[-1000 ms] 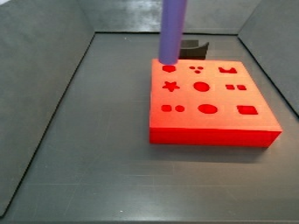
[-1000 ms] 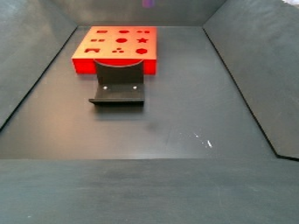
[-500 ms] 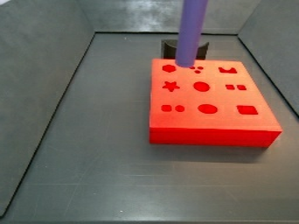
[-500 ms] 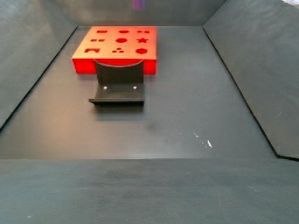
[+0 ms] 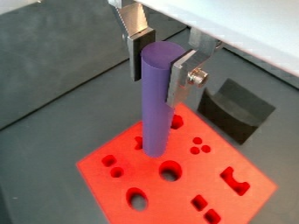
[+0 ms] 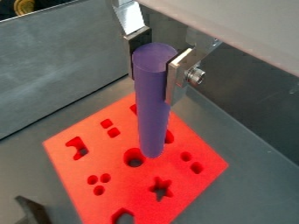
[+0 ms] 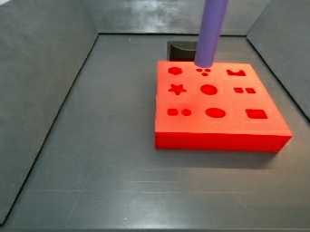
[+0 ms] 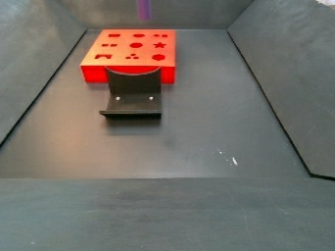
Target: Insert the round object.
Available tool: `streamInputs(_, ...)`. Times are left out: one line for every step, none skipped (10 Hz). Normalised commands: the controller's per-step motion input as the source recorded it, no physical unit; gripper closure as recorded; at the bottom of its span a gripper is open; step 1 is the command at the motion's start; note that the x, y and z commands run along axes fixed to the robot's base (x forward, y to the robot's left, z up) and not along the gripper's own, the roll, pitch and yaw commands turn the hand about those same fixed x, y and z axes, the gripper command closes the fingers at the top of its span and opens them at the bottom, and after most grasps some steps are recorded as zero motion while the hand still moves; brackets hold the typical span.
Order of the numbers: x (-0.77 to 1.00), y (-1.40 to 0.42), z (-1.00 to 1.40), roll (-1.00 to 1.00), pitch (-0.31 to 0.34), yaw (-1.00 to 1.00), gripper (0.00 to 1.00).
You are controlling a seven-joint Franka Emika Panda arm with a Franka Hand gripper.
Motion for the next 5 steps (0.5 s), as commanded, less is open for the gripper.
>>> streamInputs(0.66,0.00,-0.28,0.35,0.000,0.19,1.00)
streamInputs(0.60,0.00,-0.33,0.30,0.000,0.19,1.00)
streamInputs(0.48,0.00,-0.38,0.24,0.000,0.14,1.00)
streamInputs(0.30,0.00,-0.32,0.17,0.000,0.09,1.00)
streamInputs(0.41,0.00,-0.27,0.10,0.000,0.09,1.00)
